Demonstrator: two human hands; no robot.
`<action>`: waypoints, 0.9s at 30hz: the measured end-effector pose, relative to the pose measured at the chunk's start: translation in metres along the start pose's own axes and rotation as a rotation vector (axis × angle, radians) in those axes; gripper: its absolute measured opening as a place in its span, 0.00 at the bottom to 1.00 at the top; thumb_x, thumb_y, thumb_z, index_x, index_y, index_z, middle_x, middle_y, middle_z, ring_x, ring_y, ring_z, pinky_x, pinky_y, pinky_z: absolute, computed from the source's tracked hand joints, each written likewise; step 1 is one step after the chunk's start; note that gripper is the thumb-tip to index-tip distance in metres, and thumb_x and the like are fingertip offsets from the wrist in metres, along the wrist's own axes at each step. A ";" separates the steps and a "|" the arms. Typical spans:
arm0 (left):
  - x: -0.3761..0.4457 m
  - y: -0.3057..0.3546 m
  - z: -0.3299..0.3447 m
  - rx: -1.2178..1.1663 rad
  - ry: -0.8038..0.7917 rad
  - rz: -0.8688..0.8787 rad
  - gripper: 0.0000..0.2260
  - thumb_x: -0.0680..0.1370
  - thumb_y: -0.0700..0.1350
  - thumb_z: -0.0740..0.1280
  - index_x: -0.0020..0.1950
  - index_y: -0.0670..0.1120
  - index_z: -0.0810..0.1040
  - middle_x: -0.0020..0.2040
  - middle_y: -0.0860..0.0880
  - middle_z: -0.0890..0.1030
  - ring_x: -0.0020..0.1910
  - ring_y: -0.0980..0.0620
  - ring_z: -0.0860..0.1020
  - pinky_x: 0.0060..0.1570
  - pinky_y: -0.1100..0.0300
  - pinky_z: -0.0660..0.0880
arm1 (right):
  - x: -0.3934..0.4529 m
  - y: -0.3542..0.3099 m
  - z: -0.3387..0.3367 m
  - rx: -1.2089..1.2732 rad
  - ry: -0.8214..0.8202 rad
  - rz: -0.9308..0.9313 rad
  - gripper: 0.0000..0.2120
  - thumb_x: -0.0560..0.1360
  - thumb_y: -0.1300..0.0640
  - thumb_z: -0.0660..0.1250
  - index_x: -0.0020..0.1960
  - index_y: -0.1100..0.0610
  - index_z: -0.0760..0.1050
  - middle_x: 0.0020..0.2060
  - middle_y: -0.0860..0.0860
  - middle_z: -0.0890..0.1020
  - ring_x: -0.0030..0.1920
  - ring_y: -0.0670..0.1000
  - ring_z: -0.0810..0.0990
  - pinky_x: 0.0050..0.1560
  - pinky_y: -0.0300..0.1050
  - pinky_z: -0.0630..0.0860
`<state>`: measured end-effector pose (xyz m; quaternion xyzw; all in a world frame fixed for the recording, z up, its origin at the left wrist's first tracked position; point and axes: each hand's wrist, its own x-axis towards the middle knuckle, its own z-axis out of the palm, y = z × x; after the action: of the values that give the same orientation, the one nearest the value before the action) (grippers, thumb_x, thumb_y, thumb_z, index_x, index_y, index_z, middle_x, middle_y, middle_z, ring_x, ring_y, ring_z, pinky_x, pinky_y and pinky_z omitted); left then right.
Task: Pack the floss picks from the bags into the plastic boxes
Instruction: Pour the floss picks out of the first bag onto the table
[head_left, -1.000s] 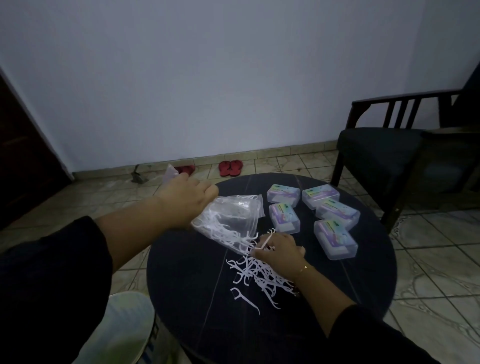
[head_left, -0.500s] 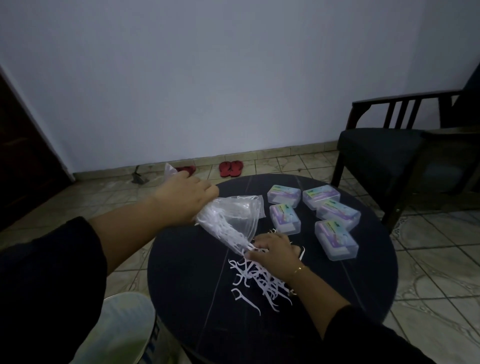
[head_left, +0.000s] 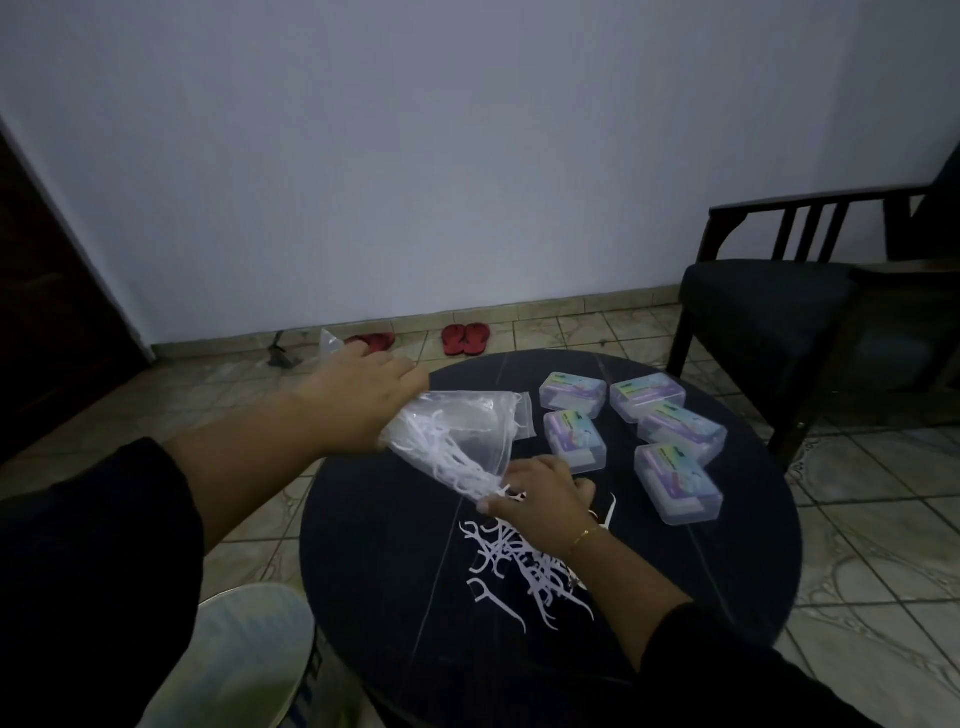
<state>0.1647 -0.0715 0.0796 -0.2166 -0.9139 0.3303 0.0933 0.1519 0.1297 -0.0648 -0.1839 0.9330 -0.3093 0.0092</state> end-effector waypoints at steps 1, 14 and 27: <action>-0.001 -0.001 0.001 0.010 -0.005 0.000 0.25 0.73 0.62 0.64 0.66 0.53 0.64 0.63 0.52 0.72 0.59 0.52 0.72 0.60 0.54 0.67 | 0.000 0.000 -0.001 0.011 0.009 0.000 0.17 0.72 0.37 0.65 0.51 0.47 0.81 0.60 0.38 0.74 0.67 0.46 0.60 0.58 0.50 0.55; -0.001 -0.002 0.007 -0.012 -0.030 -0.025 0.25 0.74 0.64 0.61 0.66 0.54 0.65 0.64 0.52 0.72 0.60 0.51 0.71 0.62 0.53 0.66 | -0.005 0.008 -0.004 -0.036 -0.076 0.043 0.37 0.66 0.34 0.69 0.71 0.42 0.63 0.72 0.43 0.61 0.73 0.49 0.51 0.67 0.55 0.50; -0.009 -0.015 0.015 -0.037 -0.047 -0.091 0.27 0.73 0.64 0.64 0.67 0.54 0.64 0.65 0.53 0.70 0.62 0.53 0.70 0.65 0.54 0.64 | -0.002 0.007 -0.006 -0.042 0.018 0.064 0.39 0.65 0.37 0.71 0.71 0.41 0.60 0.71 0.43 0.61 0.73 0.50 0.54 0.67 0.55 0.53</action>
<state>0.1627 -0.0941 0.0771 -0.1688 -0.9307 0.3137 0.0827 0.1512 0.1389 -0.0640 -0.1515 0.9447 -0.2907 0.0069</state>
